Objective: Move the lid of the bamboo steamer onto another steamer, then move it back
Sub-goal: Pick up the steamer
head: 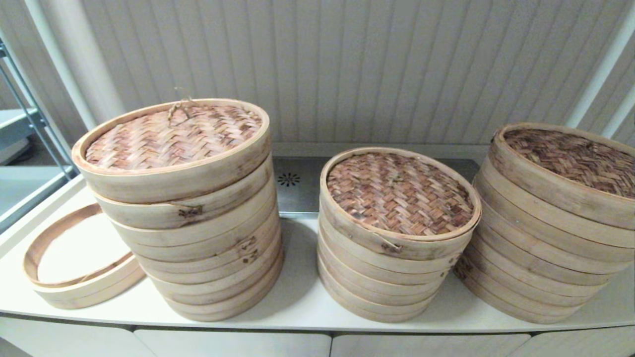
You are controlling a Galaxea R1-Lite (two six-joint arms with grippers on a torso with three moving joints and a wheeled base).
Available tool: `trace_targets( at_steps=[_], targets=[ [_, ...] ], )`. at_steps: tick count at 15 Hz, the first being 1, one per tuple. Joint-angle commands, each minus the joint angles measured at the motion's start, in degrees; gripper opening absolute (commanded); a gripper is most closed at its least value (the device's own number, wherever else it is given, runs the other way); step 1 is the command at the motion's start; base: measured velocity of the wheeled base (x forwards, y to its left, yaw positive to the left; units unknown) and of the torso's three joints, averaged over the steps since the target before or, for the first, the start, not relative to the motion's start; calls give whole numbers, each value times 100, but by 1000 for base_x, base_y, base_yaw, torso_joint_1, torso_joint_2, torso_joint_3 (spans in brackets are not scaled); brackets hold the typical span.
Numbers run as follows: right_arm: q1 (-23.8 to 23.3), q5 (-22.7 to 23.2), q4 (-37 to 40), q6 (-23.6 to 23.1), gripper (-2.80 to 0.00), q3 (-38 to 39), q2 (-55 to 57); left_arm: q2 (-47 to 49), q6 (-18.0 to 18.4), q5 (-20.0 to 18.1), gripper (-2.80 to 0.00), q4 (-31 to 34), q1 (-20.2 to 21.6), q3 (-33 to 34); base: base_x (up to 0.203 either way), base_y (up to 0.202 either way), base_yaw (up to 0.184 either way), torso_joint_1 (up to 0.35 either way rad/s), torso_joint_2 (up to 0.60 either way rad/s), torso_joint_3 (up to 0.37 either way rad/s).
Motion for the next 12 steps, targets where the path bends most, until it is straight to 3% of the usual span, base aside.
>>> trace_targets(
  at_steps=[1, 6, 12],
  targets=[
    [6, -10, 72, -20, -280, -236, -15, -1, 8, -8, -280, 5, 0, 185, 0, 0, 0, 0, 0, 0],
    [10, 22, 1292, -25, -280, -2831, 937, -1, 0, 1, -280, 5, 0, 202, 0, 0, 0, 0, 0, 0],
    [48, 12, 1588, -17, -280, -5036, 3425, -1, 0, 1, -280, -4, 0, 202, 0, 0, 0, 0, 0, 0]
  ],
)
